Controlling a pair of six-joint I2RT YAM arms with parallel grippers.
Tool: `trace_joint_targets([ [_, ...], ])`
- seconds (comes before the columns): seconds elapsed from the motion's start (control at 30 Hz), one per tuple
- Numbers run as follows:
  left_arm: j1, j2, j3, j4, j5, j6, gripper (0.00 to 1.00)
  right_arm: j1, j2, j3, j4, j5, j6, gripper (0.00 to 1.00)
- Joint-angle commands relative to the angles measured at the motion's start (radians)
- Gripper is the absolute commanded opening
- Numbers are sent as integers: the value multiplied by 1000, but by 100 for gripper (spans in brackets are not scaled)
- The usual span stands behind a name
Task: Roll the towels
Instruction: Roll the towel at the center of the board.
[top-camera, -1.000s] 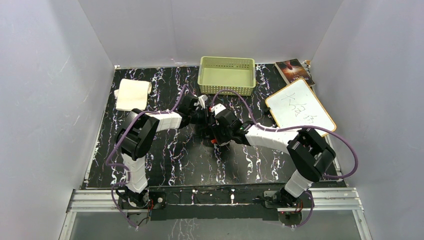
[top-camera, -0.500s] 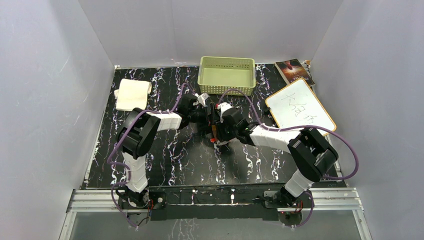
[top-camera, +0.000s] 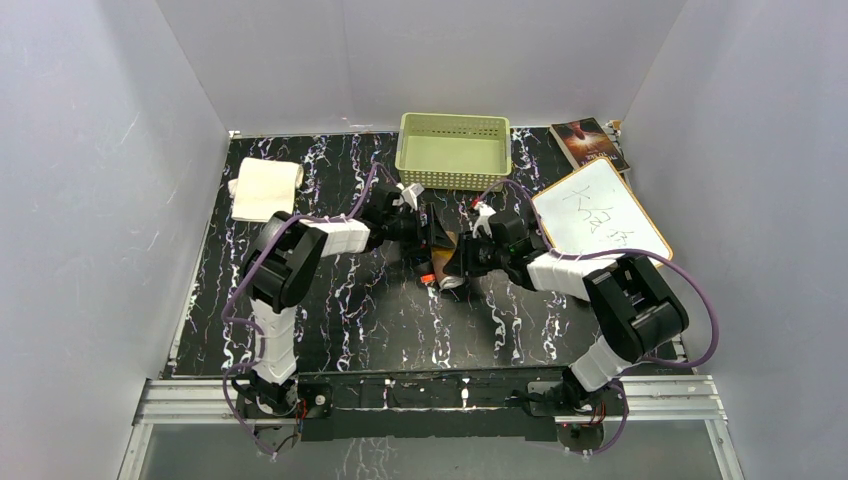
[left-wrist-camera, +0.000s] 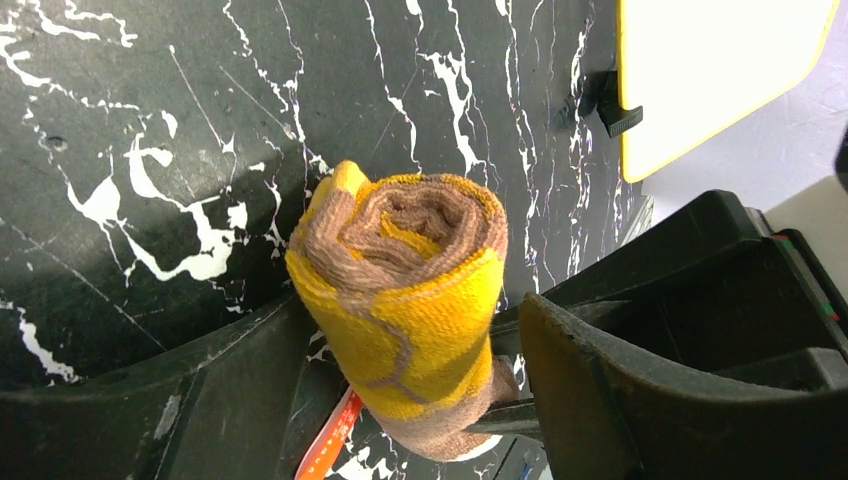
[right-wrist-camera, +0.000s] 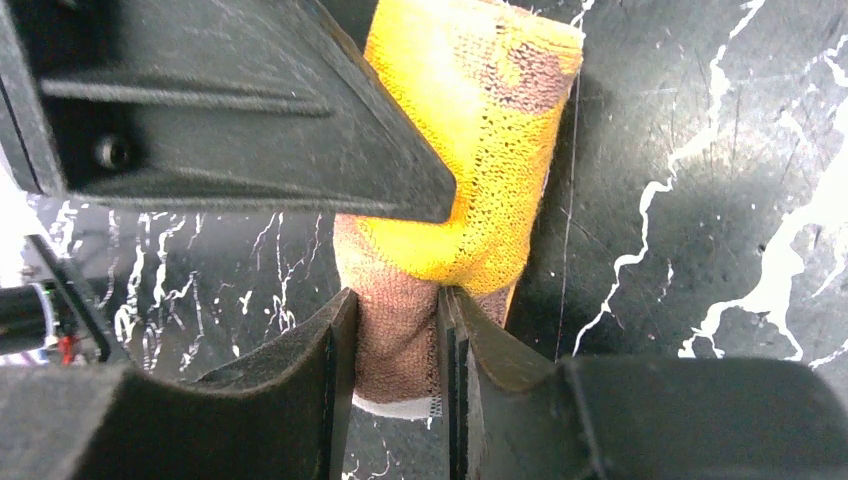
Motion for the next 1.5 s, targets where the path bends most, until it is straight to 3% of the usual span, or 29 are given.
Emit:
trace_joint_targets([
  [0.0, -8, 72, 2, -136, -94, 44, 76, -48, 27, -79, 12, -98, 46, 29],
  [0.33, -16, 123, 21, -145, -109, 36, 70, -123, 91, -115, 20, -210, 81, 29],
  [0.67, -26, 154, -4, -147, -185, 14, 65, -146, 120, -108, -52, -202, 72, 32],
  [1.0, -27, 143, -46, -149, -254, 2, 60, -148, -1, -10, -225, -41, -7, 54],
  [1.1, -29, 141, -44, -155, -262, 5, 59, -143, -38, 52, -295, 9, -39, 64],
  [1.17, -28, 140, -43, -161, -268, 6, 58, -130, -55, 91, -339, 46, -59, 78],
  [1.47, -34, 144, -24, -204, -295, 20, 56, 86, -61, 244, -481, 315, -98, 82],
])
